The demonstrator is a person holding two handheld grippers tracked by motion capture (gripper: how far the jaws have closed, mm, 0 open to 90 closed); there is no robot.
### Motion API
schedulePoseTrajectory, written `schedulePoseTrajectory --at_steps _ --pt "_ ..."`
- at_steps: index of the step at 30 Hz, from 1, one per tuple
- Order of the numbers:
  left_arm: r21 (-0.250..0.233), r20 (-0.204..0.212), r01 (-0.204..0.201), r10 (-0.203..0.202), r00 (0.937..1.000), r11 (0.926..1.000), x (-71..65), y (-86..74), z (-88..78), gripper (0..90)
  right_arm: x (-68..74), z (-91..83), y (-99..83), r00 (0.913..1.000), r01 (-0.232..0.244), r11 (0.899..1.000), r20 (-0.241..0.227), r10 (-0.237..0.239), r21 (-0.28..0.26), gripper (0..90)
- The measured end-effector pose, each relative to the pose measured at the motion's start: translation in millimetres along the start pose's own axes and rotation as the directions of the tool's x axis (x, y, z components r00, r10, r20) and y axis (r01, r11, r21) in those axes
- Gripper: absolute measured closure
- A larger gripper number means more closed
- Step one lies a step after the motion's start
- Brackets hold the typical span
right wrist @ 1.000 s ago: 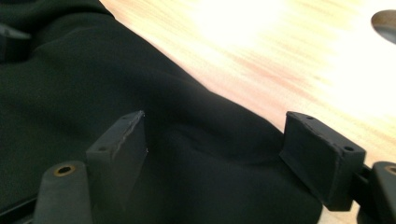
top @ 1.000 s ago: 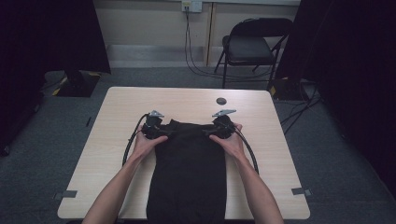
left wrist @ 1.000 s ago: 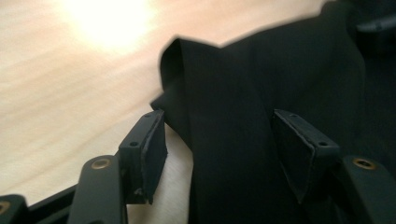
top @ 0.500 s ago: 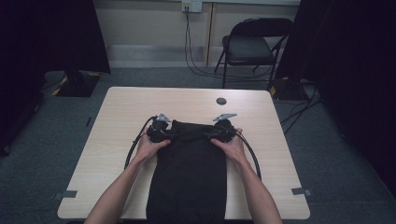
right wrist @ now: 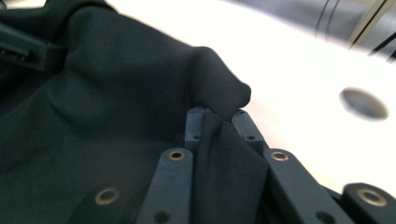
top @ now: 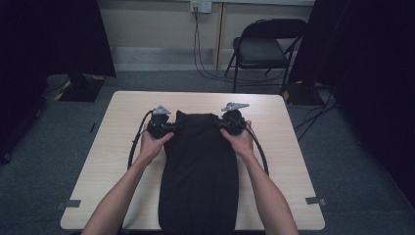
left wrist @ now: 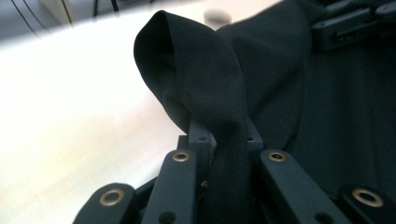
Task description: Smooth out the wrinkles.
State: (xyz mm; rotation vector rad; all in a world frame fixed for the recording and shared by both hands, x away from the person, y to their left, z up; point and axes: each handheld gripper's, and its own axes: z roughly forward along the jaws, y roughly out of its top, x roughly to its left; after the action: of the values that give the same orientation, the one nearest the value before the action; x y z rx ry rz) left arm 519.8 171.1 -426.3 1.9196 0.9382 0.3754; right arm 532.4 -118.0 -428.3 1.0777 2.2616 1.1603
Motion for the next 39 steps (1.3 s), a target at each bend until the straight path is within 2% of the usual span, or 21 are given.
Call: schedulePoseTrajectory --at_steps 3,5,6,8,9,10,12,15,17,20,23,26,28,30,31,32,34,35,37,39 --pt "-0.051 -0.014 -0.04 0.039 0.9991 0.9979 1.8 25.3 -11.7 81.8 -5.5 -13.6 28.4 0.9998 0.008 0.998 0.021 -0.007 -0.06 79.2" --pt "-0.094 -0.017 -0.036 0.035 0.9992 0.9949 3.0 42.2 -19.6 81.8 -7.6 -21.2 43.6 0.9994 0.015 0.995 0.033 -0.012 -0.097 79.2" --pt "-0.118 -0.033 -0.045 0.042 0.9986 0.992 2.3 52.0 -24.4 81.8 -9.0 -25.6 52.5 0.9991 0.011 0.993 0.041 -0.006 -0.12 79.3" --pt "-0.163 -0.025 -0.036 0.032 0.9992 0.986 1.9 62.9 -31.5 81.8 -10.7 -34.2 69.8 0.9985 0.012 0.987 0.055 -0.003 -0.162 79.2" --pt "-0.179 -0.037 -0.054 0.048 0.9981 0.9823 -0.2 68.1 -36.0 81.7 -11.0 -38.8 77.3 0.998 0.017 0.983 0.063 -0.006 -0.181 79.2" --pt "-0.185 -0.034 -0.06 0.054 0.9979 0.9808 -1.2 69.7 -38.5 81.7 -11.1 -44.1 84.3 0.9979 0.022 0.98 0.064 -0.009 -0.198 79.2" --pt "-0.189 -0.015 -0.065 0.063 0.9979 0.9798 -5.1 67.0 -43.4 81.6 -10.6 -50.4 87.0 0.9978 0.031 0.977 0.065 -0.017 -0.212 79.2" --pt "-0.184 0.012 -0.077 0.08 0.9967 0.9799 -11.6 50.1 -47.3 81.4 -6.6 -57.3 72.0 0.9992 0.034 0.972 0.027 -0.029 -0.23 79.0" --pt "-0.163 0.037 -0.084 0.091 0.9951 0.9831 -17.3 32.5 -47.3 81.3 -2.5 -60.0 53.4 0.9986 0.05 0.976 -0.006 -0.053 -0.21 78.9" --pt "-0.135 0.082 -0.099 0.11 0.9905 0.986 -30.2 3.3 -51.7 81.2 7.0 -66.4 22.3 0.9964 0.047 0.978 -0.06 -0.06 -0.204 78.7" --pt "-0.12 0.12 -0.085 0.099 0.9878 0.9891 -42.7 -22.2 -61.4 81.1 18.4 -73.1 -7.5 0.9928 0.042 0.981 -0.102 -0.062 -0.187 78.4" --pt "-0.088 0.146 -0.111 0.123 0.9816 0.9899 -56.8 -44.7 -71.4 80.7 35.8 -80.7 -32.6 0.9887 0.059 0.982 -0.126 -0.082 -0.177 77.9" --pt "-0.071 0.179 -0.086 0.097 0.9789 0.9938 -60.4 -57.2 -75.8 80.3 46.2 -86.0 -50.1 0.9848 0.048 0.98 -0.155 -0.079 -0.194 76.7" --pt "-0.047 0.192 -0.093 0.1 0.9762 0.9946 -62.8 -64.2 -77.2 77.8 52.2 -84.8 -66.1 0.985 0.058 0.986 -0.152 -0.082 -0.157 75.7" --pt "-0.043 0.202 -0.085 0.092 0.975 0.9954 -63.2 -65.4 -78.4 77.8 53.5 -84.7 -76.3 0.9843 0.042 0.989 -0.164 -0.066 -0.145 74.9" --pt "-0.041 0.229 -0.075 0.082 0.9699 0.9964 -64.1 -67.1 -80.8 77.2 54.1 -84.9 -82.2 0.9836 0.036 0.99 -0.17 -0.059 -0.135 73.9" --pt "-0.046 0.221 -0.081 0.089 0.9712 0.9957 -66.9 -69.7 -85.7 71.3 56.9 -86.8 -92.0 0.9824 0.045 0.994 -0.176 -0.062 -0.101 68.8" --pt "-0.052 0.236 -0.07 0.081 0.9683 0.9962 -67.2 -70.6 -89.7 69.5 59.0 -89.1 -94.0 0.9804 0.052 0.995 -0.185 -0.068 -0.09 65.5" --pt "-0.074 0.215 -0.079 0.093 0.9722 0.9942 -67.9 -70.8 -98.7 66.8 62.7 -98.0 -96.9 0.9786 0.066 0.995 -0.19 -0.079 -0.075 60.8" --pt "-0.095 0.213 -0.042 0.061 0.9752 0.9946 -64.8 -70.4 -107.3 60.0 63.9 -107.9 -101.1 0.9762 0.062 0.995 -0.203 -0.076 -0.075 56.3"
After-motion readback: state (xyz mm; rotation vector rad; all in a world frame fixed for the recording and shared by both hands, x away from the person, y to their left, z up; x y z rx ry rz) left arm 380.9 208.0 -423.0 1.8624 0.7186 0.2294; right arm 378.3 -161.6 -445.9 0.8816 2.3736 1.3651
